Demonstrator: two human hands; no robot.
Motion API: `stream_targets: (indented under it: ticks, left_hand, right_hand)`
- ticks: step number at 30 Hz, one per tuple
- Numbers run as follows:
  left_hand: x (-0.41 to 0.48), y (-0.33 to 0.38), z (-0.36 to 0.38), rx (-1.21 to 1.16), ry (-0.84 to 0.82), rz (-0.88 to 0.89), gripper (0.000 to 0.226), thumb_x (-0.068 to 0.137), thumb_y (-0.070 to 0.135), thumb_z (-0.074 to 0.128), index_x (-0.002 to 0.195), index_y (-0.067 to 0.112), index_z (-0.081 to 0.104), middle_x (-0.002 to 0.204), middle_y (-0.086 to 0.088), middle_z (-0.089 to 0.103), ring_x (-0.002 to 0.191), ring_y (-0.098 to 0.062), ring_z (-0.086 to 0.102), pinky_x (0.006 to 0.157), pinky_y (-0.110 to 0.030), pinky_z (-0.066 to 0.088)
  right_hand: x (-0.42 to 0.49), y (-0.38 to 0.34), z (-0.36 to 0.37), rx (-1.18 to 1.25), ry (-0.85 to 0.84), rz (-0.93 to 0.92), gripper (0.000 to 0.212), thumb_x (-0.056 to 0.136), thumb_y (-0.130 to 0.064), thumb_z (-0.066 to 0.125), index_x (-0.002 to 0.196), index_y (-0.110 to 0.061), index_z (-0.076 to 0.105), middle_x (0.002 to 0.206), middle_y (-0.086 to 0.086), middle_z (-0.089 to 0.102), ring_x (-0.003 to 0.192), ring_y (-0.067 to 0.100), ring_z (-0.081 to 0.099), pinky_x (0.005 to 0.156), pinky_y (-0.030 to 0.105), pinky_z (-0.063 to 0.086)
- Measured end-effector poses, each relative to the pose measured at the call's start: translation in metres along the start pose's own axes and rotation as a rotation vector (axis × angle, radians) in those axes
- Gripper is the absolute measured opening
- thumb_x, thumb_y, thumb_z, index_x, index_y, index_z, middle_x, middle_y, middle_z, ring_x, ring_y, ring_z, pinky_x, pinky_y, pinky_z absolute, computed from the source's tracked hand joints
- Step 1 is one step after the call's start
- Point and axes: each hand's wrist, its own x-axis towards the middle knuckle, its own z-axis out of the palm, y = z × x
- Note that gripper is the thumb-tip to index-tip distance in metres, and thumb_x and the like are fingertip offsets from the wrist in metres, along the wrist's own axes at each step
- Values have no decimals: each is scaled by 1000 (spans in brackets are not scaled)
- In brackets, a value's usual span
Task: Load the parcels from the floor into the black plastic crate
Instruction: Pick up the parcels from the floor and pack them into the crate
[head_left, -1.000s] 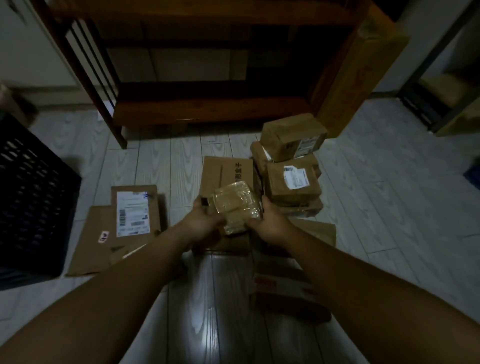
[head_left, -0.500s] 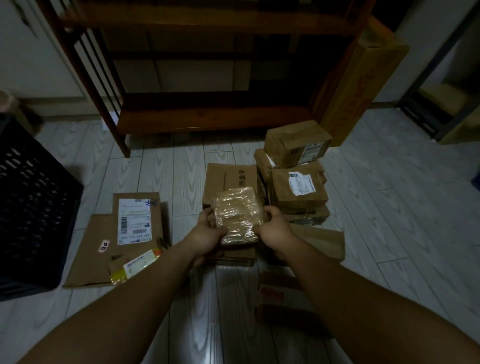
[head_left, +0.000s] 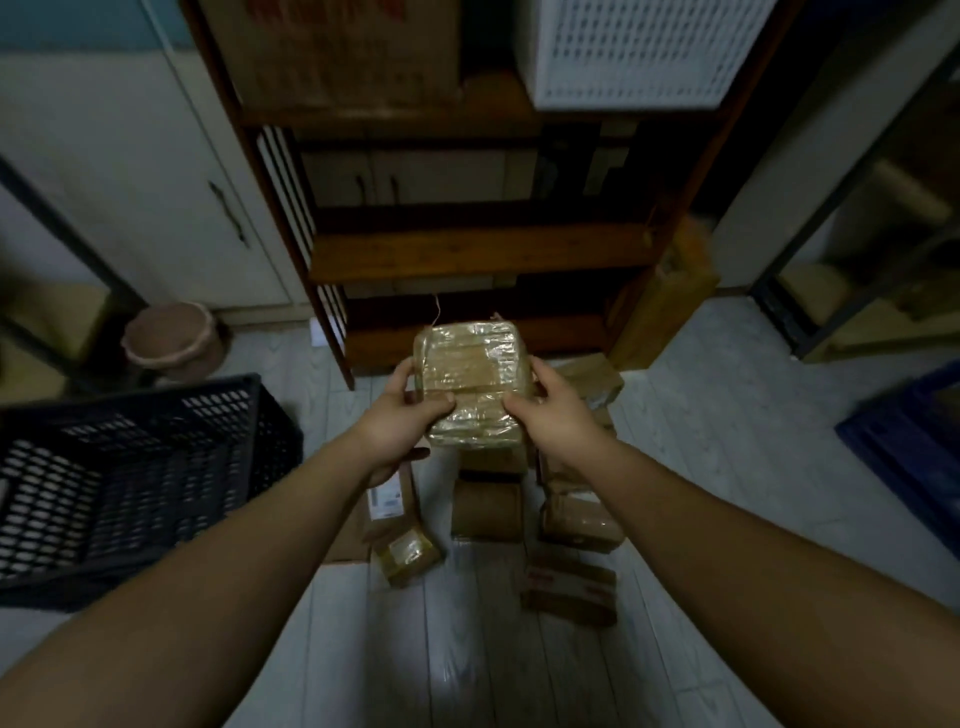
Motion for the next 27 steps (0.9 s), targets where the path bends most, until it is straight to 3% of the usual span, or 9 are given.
stream_targets:
  ticks: [3,5,8,11,14,17,19,22,27]
  left_hand:
    - [-58,73,-23,-10,2,44,69,86,13,64,137,39,25,118,-4,58,99,-23,62,72,-39,54]
    - [-92,116,-37,-29,22,78,70,84,8,65,135,35,26,116,-8,59,95,-23,63,66,-36,54]
    - [-137,174,-62,-6,55,144,75,80,11,71,135,36,26,116,-9,57,97,-25,63,74,-42,56]
    - [-179,219,-82,18,81,181,83,76,14,75,140,33,26,123,-6,54,107,-26,59,90,-45,53]
    - [-218,244,-96,51,77,225,67,79,15,71,138,21,39,125,-6,57,101,-20,63,73,-31,55]
    - [-253,262,-119,153,109,247,57,88,36,60,140,28,38,131,-3,53,101,-16,60,82,-33,53]
    - [-279,273,-138,131,93,164,59,87,64,42,140,38,35,131,4,47,104,-25,58,83,-41,54]
    - [-309,281,-173,-8,55,118,55,84,76,24,129,48,37,125,4,46,104,-37,61,76,-41,56]
    - [-327,273,-248,-188,177,222,48,93,52,42,137,36,31,133,-5,44,104,-36,59,62,-39,59]
  right_hand:
    - [-48,-84,-5,2,13,-10,59,92,-18,61,144,-28,35,121,-3,56,100,15,60,85,32,52]
    - [-74,-133,-9,-4,8,-40,60,91,-18,61,144,-28,35,126,0,57,102,16,60,80,28,53]
    - [-103,-201,-19,-14,-26,-110,59,91,-17,62,143,-26,36,127,-1,57,97,11,59,72,20,50]
    - [-125,-258,-22,-53,-95,-182,58,91,-21,62,143,-27,38,125,-4,57,102,11,57,82,29,53]
    - [-146,-294,-18,-38,-106,-222,61,89,-22,66,142,-26,37,127,2,58,104,19,62,86,41,56]
    - [-166,-321,-5,-53,-101,-326,61,88,-18,66,141,-27,37,126,0,56,107,14,56,93,38,51]
    - [-176,-336,9,-94,-80,-390,59,88,-17,67,138,-31,38,121,-6,53,109,14,53,93,38,50]
    - [-188,-359,44,-126,-56,-434,58,86,-17,68,132,-39,41,129,-5,49,118,23,52,92,47,53]
    - [-198,-397,127,-180,-101,-533,52,92,-29,61,140,-31,41,134,-3,50,112,13,49,79,26,45]
